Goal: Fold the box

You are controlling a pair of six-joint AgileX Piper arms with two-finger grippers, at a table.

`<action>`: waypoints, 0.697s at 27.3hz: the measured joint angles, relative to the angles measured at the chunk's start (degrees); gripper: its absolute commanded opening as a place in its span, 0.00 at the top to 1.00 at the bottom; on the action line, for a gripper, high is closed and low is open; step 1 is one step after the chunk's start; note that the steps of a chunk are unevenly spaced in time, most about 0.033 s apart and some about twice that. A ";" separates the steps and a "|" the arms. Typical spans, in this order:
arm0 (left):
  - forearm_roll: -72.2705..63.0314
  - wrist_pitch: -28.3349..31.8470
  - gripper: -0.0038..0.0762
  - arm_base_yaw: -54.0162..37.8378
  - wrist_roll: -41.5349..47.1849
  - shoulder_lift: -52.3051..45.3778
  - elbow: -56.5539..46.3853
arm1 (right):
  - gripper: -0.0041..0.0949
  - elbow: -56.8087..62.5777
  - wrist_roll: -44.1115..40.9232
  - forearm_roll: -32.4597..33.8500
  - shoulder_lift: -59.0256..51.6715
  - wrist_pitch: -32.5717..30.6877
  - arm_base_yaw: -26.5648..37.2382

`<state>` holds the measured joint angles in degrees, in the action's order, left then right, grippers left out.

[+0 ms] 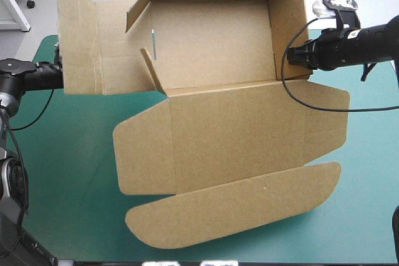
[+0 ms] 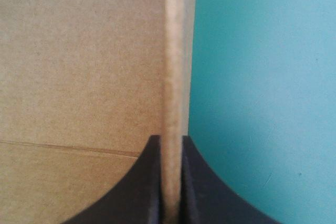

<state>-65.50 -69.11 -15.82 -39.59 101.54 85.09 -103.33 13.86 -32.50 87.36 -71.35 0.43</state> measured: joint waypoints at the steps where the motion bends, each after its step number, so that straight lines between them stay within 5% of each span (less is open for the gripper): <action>1: -1.30 0.00 0.97 0.00 -0.27 0.00 0.06 | 0.99 0.39 0.00 0.58 0.06 -0.04 -0.76; 19: -2.50 -0.04 0.97 9.79 -0.83 0.05 0.11 | 0.99 0.83 -0.44 3.82 3.99 -0.04 -1.47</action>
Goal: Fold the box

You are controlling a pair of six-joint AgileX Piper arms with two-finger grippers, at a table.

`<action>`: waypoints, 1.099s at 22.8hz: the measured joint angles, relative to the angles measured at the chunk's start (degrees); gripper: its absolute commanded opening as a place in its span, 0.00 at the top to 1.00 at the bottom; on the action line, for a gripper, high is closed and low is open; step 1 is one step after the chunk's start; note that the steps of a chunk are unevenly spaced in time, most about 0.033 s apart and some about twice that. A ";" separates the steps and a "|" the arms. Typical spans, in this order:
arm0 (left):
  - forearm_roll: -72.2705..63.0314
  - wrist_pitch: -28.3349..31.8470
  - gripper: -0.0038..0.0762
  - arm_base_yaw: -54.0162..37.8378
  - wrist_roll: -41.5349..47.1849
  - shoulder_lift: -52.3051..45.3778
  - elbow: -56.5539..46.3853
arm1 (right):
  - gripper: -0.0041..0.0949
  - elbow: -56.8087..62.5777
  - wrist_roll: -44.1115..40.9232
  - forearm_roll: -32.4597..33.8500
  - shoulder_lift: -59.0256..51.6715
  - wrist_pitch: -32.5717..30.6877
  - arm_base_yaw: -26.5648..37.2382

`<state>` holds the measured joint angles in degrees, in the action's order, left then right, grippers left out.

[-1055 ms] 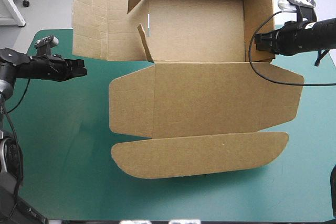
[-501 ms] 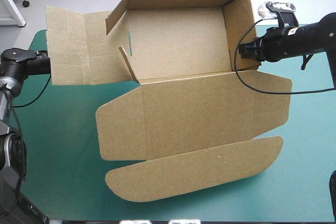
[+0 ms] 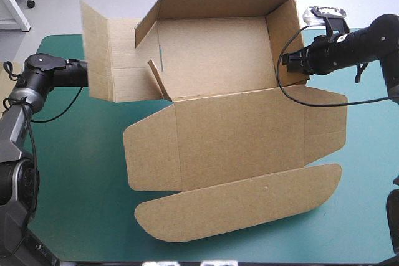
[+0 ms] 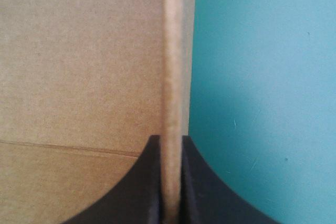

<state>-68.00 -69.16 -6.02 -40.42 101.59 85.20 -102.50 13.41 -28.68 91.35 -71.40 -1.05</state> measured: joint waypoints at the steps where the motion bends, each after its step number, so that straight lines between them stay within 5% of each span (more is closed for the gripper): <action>1: -0.12 0.00 0.97 0.00 0.00 0.00 0.00 | 0.99 0.00 -0.06 0.22 0.56 0.00 0.00; 25: -10.55 0.00 0.95 2.79 -1.98 -1.80 0.00 | 0.99 0.15 -0.74 2.30 9.16 0.12 0.00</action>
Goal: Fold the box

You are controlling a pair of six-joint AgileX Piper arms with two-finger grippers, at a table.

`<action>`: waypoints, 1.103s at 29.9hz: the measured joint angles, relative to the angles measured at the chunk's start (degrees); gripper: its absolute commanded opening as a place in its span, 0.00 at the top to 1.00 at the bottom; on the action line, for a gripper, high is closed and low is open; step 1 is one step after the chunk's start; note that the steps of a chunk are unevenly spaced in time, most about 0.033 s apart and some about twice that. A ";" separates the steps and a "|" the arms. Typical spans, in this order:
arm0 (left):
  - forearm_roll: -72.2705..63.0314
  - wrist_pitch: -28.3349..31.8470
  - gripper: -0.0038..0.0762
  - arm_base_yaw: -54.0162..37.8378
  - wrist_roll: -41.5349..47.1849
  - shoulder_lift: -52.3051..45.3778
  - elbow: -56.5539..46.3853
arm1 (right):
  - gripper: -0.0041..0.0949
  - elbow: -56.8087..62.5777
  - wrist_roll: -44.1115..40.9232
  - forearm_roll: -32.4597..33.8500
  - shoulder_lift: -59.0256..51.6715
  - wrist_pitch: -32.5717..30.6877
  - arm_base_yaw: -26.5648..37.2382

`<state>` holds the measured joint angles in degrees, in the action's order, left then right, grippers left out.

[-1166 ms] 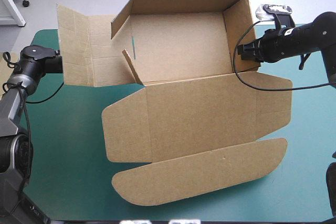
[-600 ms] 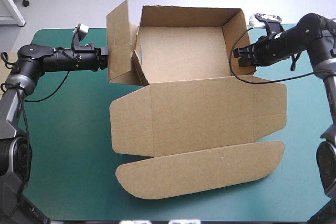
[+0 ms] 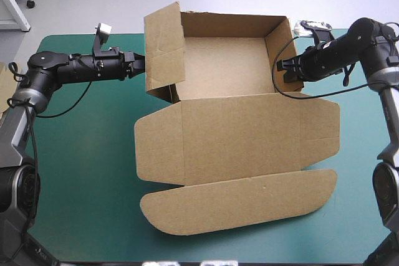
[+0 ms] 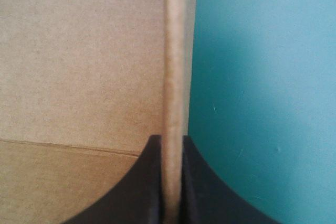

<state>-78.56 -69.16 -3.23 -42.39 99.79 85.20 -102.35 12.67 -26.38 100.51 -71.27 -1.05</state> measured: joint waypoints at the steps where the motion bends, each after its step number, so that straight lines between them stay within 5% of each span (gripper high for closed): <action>1: -0.35 0.00 0.93 0.05 0.00 0.00 0.00 | 0.99 0.00 -0.07 0.23 0.00 0.00 0.00; 10: -1.36 0.00 0.77 0.05 0.00 -0.23 0.00 | 0.99 0.00 -0.50 1.07 0.00 0.00 0.00; 21: -5.48 0.00 0.36 1.21 -0.06 -0.42 0.00 | 0.99 0.00 -0.82 2.06 0.00 0.00 -0.45; 33: -4.71 0.24 0.34 1.53 0.65 -0.42 0.00 | 0.99 0.00 -3.62 5.10 1.39 1.44 -5.20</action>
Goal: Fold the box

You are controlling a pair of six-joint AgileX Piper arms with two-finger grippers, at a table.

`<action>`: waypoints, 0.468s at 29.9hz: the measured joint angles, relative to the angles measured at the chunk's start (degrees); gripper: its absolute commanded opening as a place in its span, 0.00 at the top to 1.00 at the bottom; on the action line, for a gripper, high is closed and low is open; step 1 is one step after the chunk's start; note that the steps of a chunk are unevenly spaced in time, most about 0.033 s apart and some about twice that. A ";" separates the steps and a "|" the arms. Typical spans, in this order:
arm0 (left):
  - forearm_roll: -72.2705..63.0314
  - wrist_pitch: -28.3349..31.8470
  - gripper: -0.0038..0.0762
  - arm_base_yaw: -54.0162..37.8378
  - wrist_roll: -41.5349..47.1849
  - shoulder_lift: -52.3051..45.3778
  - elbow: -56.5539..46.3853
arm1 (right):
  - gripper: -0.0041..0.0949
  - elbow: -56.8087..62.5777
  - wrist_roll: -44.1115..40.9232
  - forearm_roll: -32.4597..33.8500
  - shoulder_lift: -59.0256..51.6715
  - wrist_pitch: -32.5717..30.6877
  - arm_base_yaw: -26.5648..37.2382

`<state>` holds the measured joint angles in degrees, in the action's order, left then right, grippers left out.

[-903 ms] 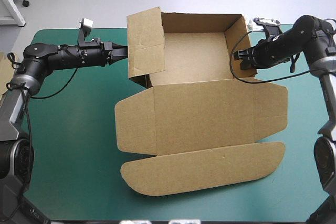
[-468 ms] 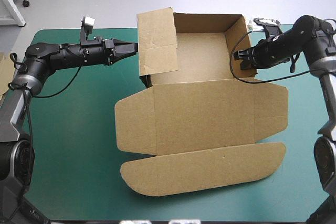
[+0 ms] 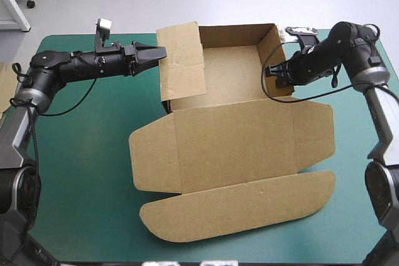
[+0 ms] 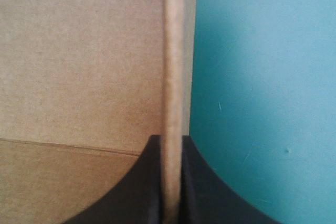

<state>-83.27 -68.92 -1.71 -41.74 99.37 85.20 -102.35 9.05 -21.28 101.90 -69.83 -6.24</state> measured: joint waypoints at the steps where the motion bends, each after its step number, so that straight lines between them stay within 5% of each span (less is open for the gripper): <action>1: 0.49 0.16 0.34 0.31 0.00 0.00 0.00 | 0.99 0.00 -0.33 0.13 0.05 0.22 -0.33; 14: 25.88 8.90 0.35 9.01 7.95 -0.02 6.26 | 0.98 0.02 -6.88 8.25 0.51 0.69 -3.95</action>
<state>-57.39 -60.01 7.30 -33.79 99.35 91.46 -102.33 2.17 -13.03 102.41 -69.14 -10.19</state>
